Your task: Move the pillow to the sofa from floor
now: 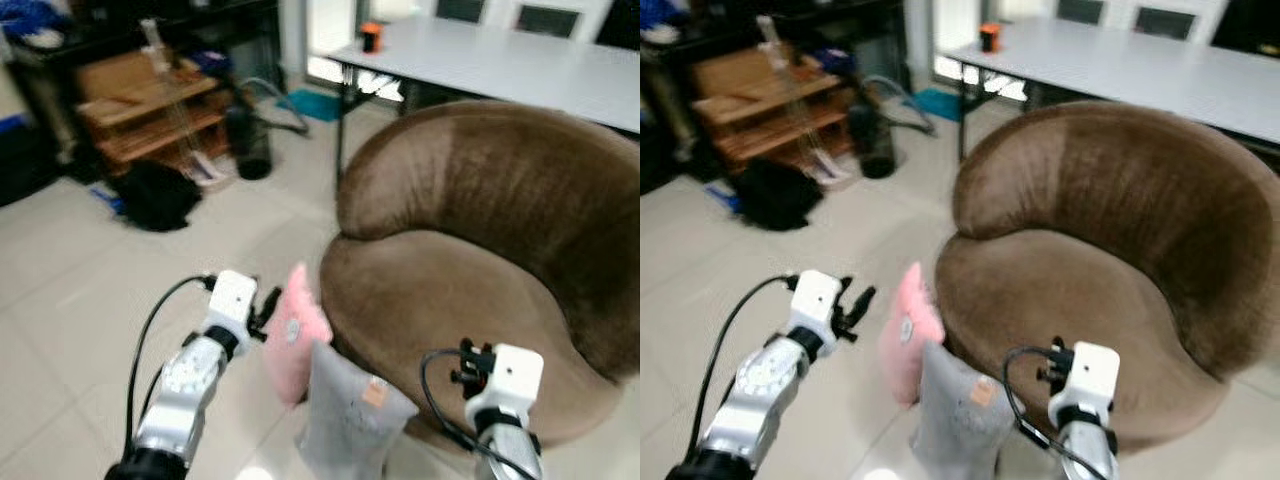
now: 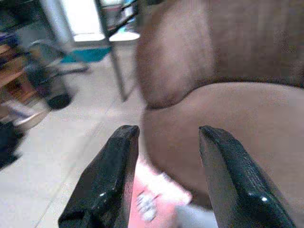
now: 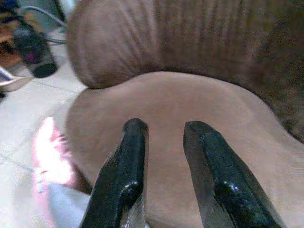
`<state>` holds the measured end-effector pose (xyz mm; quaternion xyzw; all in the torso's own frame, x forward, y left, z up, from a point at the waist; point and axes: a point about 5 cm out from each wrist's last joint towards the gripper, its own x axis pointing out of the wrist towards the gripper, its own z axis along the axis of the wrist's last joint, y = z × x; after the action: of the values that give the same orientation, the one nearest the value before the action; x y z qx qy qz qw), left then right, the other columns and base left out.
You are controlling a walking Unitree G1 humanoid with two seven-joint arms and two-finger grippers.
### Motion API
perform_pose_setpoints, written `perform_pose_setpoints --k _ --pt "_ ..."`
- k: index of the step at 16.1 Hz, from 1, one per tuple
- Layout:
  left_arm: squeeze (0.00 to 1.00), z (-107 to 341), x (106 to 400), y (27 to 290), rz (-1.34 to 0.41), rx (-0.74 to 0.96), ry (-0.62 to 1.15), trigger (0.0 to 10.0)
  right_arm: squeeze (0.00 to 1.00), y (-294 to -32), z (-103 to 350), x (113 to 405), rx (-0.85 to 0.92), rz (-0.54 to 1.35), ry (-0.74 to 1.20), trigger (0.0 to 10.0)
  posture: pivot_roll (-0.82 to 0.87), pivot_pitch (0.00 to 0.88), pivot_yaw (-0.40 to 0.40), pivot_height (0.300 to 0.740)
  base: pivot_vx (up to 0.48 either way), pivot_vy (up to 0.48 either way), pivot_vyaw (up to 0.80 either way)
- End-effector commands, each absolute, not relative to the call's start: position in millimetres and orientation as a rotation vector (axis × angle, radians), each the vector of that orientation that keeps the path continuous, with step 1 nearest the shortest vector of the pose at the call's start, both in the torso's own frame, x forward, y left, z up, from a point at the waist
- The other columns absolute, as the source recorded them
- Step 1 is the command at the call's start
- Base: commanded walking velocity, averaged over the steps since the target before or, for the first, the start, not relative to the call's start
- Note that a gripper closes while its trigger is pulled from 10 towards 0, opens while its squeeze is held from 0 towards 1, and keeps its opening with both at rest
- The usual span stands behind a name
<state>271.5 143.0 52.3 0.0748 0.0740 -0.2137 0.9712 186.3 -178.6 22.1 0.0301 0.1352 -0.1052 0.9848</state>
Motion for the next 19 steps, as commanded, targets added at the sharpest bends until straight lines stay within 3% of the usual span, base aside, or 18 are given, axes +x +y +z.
perform_pose_setpoints --k 1,14,19 --pt "0.0 53 268 136 -0.471 0.151 0.131 10.0 0.0 -184 21 185 0.07 -0.228 0.277 10.0 0.0 0.0 0.025 0.725 0.0 0.0 0.0" --pt "0.0 47 255 143 -0.428 0.123 0.124 10.0 0.0 -178 21 186 0.055 -0.158 0.28 10.0 0.01 0.02 -0.001 0.595 0.0 0.0 0.0" --pt "0.0 46 251 143 -0.413 0.091 0.123 10.0 0.0 -173 23 192 0.031 -0.097 0.27 10.0 0.01 0.031 -0.017 0.58 0.0 0.0 0.0"
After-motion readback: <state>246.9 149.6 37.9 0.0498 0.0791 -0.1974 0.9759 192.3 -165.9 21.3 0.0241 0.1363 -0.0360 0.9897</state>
